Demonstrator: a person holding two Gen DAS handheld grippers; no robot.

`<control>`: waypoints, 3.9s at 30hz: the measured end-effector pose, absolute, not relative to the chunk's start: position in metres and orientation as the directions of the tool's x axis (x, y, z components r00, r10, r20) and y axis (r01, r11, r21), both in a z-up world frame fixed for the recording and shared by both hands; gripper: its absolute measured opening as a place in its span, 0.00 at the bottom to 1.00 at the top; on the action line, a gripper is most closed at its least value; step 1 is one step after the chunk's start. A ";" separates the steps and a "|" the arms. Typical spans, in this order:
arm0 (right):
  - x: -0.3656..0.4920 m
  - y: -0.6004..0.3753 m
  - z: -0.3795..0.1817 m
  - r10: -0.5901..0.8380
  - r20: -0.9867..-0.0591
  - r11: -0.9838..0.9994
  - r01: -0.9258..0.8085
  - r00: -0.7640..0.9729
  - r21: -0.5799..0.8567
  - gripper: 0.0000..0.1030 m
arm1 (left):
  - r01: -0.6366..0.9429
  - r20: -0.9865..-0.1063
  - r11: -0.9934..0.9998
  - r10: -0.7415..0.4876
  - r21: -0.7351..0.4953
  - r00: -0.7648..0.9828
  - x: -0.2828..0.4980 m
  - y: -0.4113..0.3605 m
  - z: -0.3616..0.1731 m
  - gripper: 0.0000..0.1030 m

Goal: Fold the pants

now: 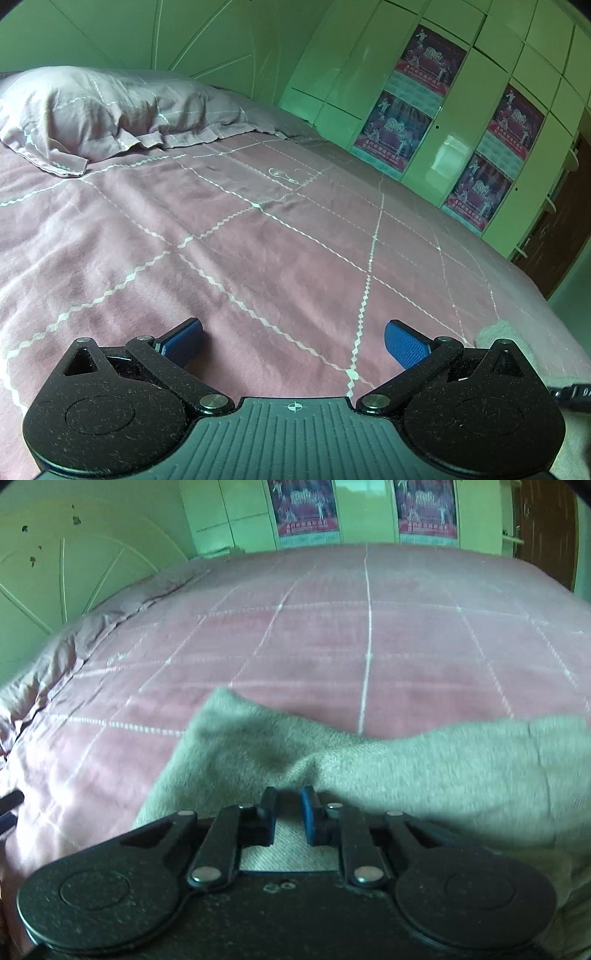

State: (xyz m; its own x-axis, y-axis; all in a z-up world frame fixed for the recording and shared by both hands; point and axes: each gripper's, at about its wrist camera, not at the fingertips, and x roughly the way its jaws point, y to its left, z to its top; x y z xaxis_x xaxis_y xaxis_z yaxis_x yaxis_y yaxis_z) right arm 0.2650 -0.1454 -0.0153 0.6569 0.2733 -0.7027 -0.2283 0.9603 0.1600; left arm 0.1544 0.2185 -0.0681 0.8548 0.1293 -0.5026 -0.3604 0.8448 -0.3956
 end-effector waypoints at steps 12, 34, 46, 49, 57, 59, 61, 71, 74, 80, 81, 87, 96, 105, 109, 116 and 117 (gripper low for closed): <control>0.275 -0.144 -0.010 0.316 -0.715 0.947 -0.245 0.624 0.205 0.15 | -0.345 -0.507 0.858 0.118 -0.381 0.854 0.167 0.216 -0.069 1.00; 0.131 -0.387 -0.008 0.352 -0.482 0.771 0.043 0.802 0.635 0.72 | 0.059 -0.550 0.952 -0.222 -0.299 0.805 0.159 0.118 -0.044 1.00; 0.120 -0.399 -0.067 0.457 -0.387 0.618 0.027 0.801 0.786 0.77 | 0.097 -0.604 0.976 -0.198 -0.196 0.772 0.144 0.079 -0.055 1.00; 0.122 -0.395 -0.066 0.471 -0.366 0.609 0.004 0.803 0.793 0.88 | 0.076 -0.610 0.975 -0.190 -0.209 0.769 0.146 0.079 -0.052 1.00; 0.113 -0.387 -0.061 0.474 -0.367 0.627 -0.014 0.801 0.779 0.94 | 0.045 -0.614 0.969 -0.189 -0.242 0.767 0.152 0.082 -0.051 1.00; 0.114 -0.393 -0.058 0.485 -0.346 0.589 -0.008 0.803 0.808 0.94 | 0.038 -0.612 0.960 -0.207 -0.277 0.763 0.155 0.085 -0.049 1.00; 0.116 -0.401 -0.054 0.485 -0.304 0.556 -0.021 0.820 0.831 0.94 | 0.042 -0.599 0.942 -0.245 -0.333 0.762 0.160 0.089 -0.047 1.00; 0.185 -0.395 -0.046 0.610 -0.452 0.610 -0.023 0.651 0.792 0.87 | 0.146 -0.592 0.768 -0.586 -0.624 0.554 0.229 0.070 -0.057 1.00; 0.203 -0.391 -0.051 0.649 -0.476 0.599 -0.014 0.593 0.800 0.86 | 0.128 -0.577 0.711 -0.650 -0.691 0.495 0.249 0.066 -0.064 1.00; 0.213 -0.385 -0.054 0.683 -0.489 0.613 -0.062 0.543 0.788 0.79 | 0.147 -0.541 0.647 -0.723 -0.748 0.430 0.266 0.057 -0.073 1.00; 0.215 -0.387 -0.055 0.689 -0.484 0.604 -0.058 0.539 0.795 0.78 | 0.149 -0.536 0.639 -0.730 -0.754 0.424 0.267 0.055 -0.075 1.00; 0.229 -0.385 -0.057 0.756 -0.450 0.553 -0.096 0.475 0.827 0.83 | 0.153 -0.496 0.591 -0.769 -0.792 0.403 0.279 0.054 -0.081 1.00; 0.246 -0.368 -0.049 0.718 -0.529 0.627 -0.090 0.453 0.774 0.72 | 0.180 -0.442 0.536 -0.809 -0.825 0.387 0.296 0.042 -0.088 0.97; 0.254 -0.370 -0.057 0.752 -0.513 0.594 -0.087 0.414 0.800 0.68 | 0.121 -0.415 0.504 -0.805 -0.855 0.423 0.302 0.055 -0.113 0.41; 0.250 -0.366 -0.054 0.730 -0.539 0.625 -0.092 0.420 0.775 0.47 | 0.136 -0.412 0.508 -0.804 -0.851 0.428 0.302 0.047 -0.113 0.36; 0.234 -0.367 -0.041 0.744 -0.480 0.592 -0.127 0.464 0.796 0.39 | 0.144 -0.310 0.423 -0.820 -0.895 0.482 0.287 0.051 -0.117 0.30; 0.234 -0.367 -0.037 0.747 -0.471 0.588 -0.135 0.470 0.798 0.39 | 0.142 -0.300 0.414 -0.820 -0.899 0.488 0.286 0.051 -0.117 0.30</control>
